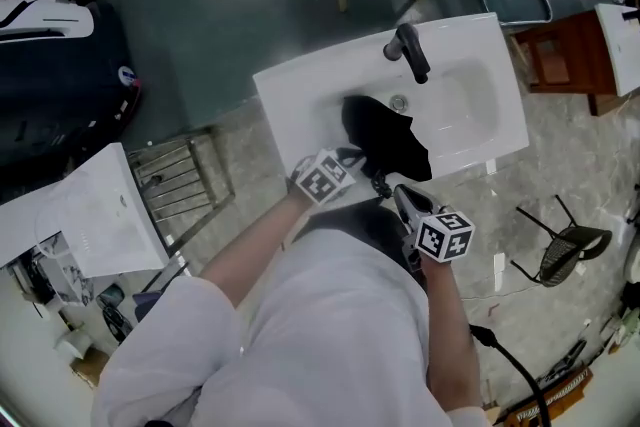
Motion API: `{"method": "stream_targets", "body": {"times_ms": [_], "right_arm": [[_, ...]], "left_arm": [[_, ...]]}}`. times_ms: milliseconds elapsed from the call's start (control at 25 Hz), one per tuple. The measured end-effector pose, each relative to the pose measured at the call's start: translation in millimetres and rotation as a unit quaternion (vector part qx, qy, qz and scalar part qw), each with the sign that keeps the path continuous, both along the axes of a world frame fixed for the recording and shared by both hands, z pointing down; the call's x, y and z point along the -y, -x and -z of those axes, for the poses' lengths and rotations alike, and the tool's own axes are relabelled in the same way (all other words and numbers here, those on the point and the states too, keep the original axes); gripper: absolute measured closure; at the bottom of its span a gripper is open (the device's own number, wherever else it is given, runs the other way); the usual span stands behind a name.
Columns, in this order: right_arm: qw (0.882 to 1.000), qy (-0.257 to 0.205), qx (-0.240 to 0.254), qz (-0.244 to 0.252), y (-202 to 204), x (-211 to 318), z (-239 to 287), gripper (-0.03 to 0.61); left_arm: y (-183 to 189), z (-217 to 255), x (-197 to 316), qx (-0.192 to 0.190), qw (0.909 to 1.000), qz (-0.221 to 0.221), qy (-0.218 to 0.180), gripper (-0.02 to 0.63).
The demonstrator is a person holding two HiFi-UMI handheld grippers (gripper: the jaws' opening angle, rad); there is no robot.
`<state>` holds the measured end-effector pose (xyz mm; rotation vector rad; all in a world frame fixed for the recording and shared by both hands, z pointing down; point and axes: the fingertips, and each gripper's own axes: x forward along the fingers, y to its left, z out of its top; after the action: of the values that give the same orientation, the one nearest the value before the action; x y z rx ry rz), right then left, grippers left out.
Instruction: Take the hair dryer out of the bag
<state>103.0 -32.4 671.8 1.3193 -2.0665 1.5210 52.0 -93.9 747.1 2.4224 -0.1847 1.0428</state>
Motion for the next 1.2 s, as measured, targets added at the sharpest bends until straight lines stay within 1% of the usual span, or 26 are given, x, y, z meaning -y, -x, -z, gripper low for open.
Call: {"method": "stream_targets", "body": {"times_ms": [80, 160, 240, 320, 440, 520, 680, 880, 1000, 1200], "right_arm": [[1.000, 0.017, 0.013, 0.009, 10.6, 2.8, -13.8, 0.535], [0.999, 0.032, 0.020, 0.014, 18.4, 6.0, -26.4, 0.534], [0.999, 0.045, 0.017, 0.017, 22.6, 10.9, -37.9, 0.509], [0.998, 0.058, 0.010, 0.020, 24.5, 17.0, -47.8, 0.483], [0.996, 0.083, -0.003, 0.020, 25.4, 25.4, -60.5, 0.428], [0.995, 0.091, -0.020, 0.021, 26.2, 31.1, -66.5, 0.408], [0.992, 0.107, -0.050, 0.041, 36.7, 37.2, -78.5, 0.354], [0.985, 0.133, -0.080, 0.075, 50.7, 30.3, -81.0, 0.354], [0.982, 0.150, -0.075, 0.091, 59.8, 23.0, -88.4, 0.353], [0.985, 0.144, -0.070, 0.067, 56.8, 30.2, -90.6, 0.353]], "left_arm": [[3.2, 3.0, 2.0, -0.004, 0.9999, 0.014, 0.004, 0.581], [5.8, 4.9, 3.3, -0.007, 0.9997, 0.024, 0.005, 0.583], [7.1, 5.9, 4.3, -0.011, 0.9994, 0.034, 0.007, 0.581], [8.0, 6.9, 5.7, -0.014, 0.9990, 0.042, 0.008, 0.581], [10.5, 8.0, 6.9, -0.017, 0.9984, 0.052, 0.014, 0.581], [12.4, 9.0, 5.9, -0.018, 0.9982, 0.055, 0.016, 0.581], [16.3, 9.0, 4.7, -0.023, 0.9973, 0.068, 0.017, 0.581], [21.8, 11.9, 8.6, -0.027, 0.9951, 0.090, 0.031, 0.581], [22.9, 12.3, 11.9, -0.031, 0.9952, 0.087, 0.032, 0.583], [18.3, 15.7, 7.7, -0.044, 0.9965, 0.067, 0.024, 0.588]]}}
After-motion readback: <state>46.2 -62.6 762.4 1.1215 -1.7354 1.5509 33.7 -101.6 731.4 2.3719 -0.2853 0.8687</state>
